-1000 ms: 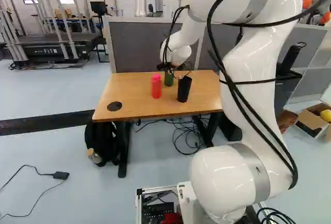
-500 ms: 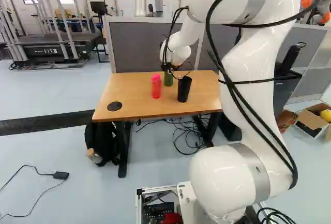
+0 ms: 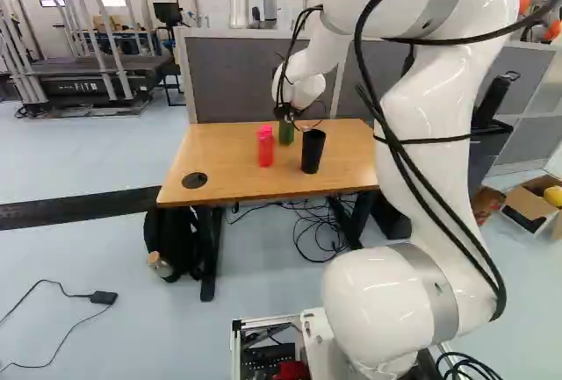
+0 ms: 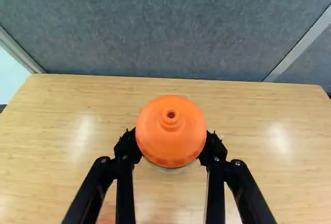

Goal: Pick up the green bottle from the table

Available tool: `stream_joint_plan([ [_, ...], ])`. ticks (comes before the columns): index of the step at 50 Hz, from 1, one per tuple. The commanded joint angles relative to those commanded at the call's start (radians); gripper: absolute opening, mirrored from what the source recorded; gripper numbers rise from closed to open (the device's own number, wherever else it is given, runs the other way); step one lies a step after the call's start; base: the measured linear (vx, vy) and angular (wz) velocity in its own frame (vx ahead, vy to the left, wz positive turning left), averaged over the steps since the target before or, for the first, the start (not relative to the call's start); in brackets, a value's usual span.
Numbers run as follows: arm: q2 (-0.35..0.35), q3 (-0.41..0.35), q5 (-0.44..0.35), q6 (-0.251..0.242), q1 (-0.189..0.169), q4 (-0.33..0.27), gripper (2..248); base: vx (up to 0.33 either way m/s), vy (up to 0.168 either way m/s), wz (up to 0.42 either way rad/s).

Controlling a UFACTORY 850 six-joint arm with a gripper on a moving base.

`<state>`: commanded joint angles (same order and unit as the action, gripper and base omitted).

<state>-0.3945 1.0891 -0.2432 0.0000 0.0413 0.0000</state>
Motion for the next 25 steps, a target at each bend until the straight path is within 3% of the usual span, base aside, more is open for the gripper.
stream_joint_plan([
  [25, 0.076, -0.032, 0.0, 0.0, -0.005, 0.0, 124, 0.0, 0.0, 0.0],
])
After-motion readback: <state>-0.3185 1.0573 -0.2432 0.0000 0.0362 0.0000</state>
